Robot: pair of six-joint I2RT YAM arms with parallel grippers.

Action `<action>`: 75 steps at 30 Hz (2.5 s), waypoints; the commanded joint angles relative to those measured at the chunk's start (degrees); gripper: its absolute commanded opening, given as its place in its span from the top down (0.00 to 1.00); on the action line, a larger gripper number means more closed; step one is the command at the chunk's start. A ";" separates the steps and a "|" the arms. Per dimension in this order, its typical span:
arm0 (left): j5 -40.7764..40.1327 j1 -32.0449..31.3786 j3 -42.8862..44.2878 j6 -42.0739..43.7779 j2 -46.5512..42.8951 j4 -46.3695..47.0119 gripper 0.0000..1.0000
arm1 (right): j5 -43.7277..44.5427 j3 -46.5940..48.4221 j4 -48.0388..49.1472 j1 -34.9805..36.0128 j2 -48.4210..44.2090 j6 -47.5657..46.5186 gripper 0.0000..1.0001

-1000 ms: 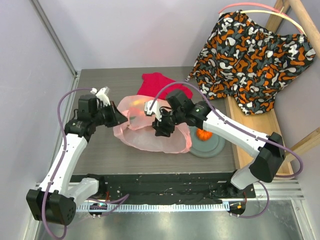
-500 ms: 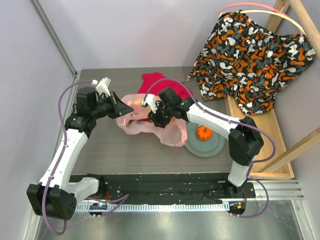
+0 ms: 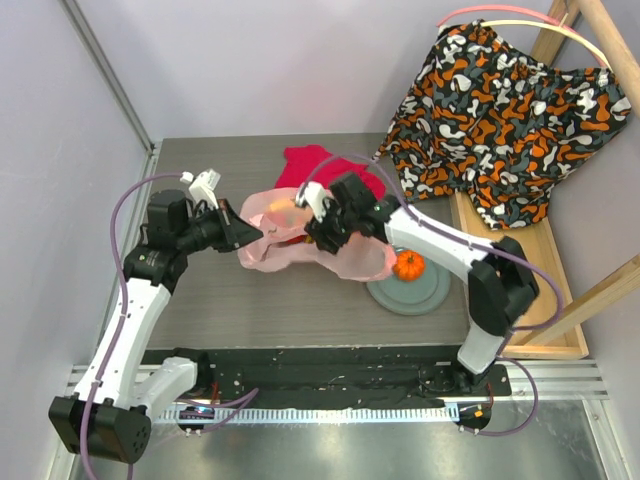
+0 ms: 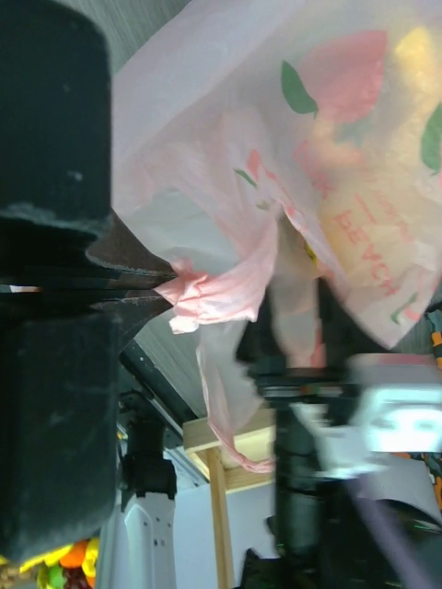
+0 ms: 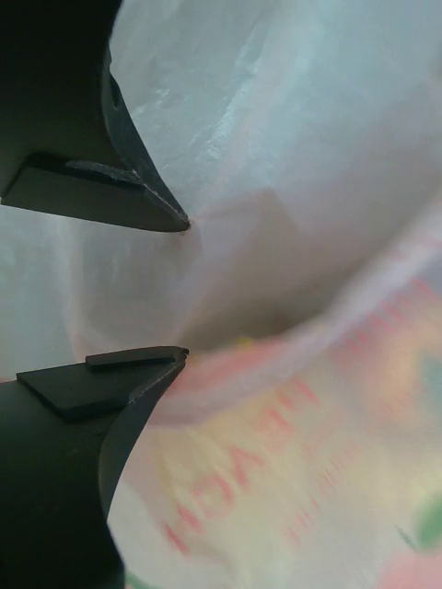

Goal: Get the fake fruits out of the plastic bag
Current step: Adjust the plastic bag at the center of the board.

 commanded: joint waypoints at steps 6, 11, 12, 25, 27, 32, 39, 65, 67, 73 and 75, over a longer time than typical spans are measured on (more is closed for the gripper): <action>0.02 0.32 0.35 5.12 -2.33 -0.31 1.00 | 2.18 -16.13 -3.11 9.19 -14.00 -8.66 0.36; 0.90 0.32 -0.01 5.03 -2.51 -0.31 1.00 | 3.86 -9.47 -4.16 7.79 -13.57 -10.34 0.37; 0.99 0.32 -0.01 5.12 -2.51 -0.40 1.00 | 3.07 -8.14 -5.30 7.18 -13.39 -10.34 0.37; 0.99 0.40 -0.62 6.35 -3.83 -0.75 1.00 | 1.21 0.39 -3.47 3.22 -4.78 -4.99 0.48; 0.99 0.40 -0.53 6.44 -4.00 -0.75 1.00 | 1.57 1.44 -2.15 2.87 -2.33 -3.93 0.48; 0.99 0.40 -1.15 6.44 -4.27 -0.84 1.00 | 3.41 6.36 -1.35 1.20 1.90 -1.82 0.49; 0.99 0.40 -1.59 6.35 -4.18 -0.75 1.00 | 4.03 7.51 -1.62 -0.04 3.75 -1.46 0.50; 0.37 0.67 -2.11 6.70 -4.00 -0.22 1.00 | 1.40 -0.14 -0.82 5.85 -6.27 -7.79 0.83; 0.37 0.67 -2.20 6.62 -4.09 -0.05 1.00 | 1.92 -0.22 -1.27 6.20 -5.92 -8.14 0.92; 0.46 0.76 -2.03 6.62 -3.92 0.21 1.00 | 8.16 -1.10 0.66 6.20 -3.55 -10.78 0.99; 0.46 0.76 -2.20 6.62 -4.00 0.30 1.00 | 9.30 -0.92 1.01 6.12 -2.40 -11.22 0.99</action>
